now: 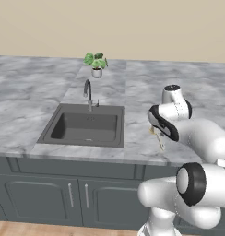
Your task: Grab the spray bottle from the cabinet, then place it next to the cutting board for sanitizing. Then grab the dish brush from the countertop next to the sink and place it next to the cutting board.
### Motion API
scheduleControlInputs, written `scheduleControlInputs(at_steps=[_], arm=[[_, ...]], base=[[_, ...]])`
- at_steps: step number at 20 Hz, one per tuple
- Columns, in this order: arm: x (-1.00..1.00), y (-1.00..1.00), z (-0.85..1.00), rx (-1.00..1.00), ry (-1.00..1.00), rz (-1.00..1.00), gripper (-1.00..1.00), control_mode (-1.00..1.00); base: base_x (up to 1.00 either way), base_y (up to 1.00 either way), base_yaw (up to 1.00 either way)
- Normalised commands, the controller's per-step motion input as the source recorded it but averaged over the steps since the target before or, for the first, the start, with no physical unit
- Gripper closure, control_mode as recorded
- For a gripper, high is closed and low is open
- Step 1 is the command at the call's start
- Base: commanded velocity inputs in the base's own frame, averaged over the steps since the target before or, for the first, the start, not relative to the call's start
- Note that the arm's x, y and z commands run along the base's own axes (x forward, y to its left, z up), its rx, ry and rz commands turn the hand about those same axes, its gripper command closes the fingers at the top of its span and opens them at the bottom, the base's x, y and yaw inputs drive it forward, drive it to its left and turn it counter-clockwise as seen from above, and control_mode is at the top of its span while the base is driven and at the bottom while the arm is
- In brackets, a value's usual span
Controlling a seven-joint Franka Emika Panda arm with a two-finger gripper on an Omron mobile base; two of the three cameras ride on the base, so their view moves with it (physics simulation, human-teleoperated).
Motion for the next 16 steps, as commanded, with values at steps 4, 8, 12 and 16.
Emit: scheduleControlInputs(at_steps=[4,8,12,16], arm=[[0.31,-0.01,-0.21,0.0,0.02,0.0,-1.0,-1.0],[0.23,-0.03,-0.39,0.0,0.06,0.0,-1.0,-1.0],[0.07,-0.06,-0.57,0.01,0.06,-0.01,-1.0,-1.0],[0.08,-0.11,-0.44,0.09,0.04,0.0,-1.0,-1.0]], base=[[0.0,0.0,0.0],[0.0,0.0,0.0],[0.0,0.0,0.0],[0.0,0.0,0.0]])
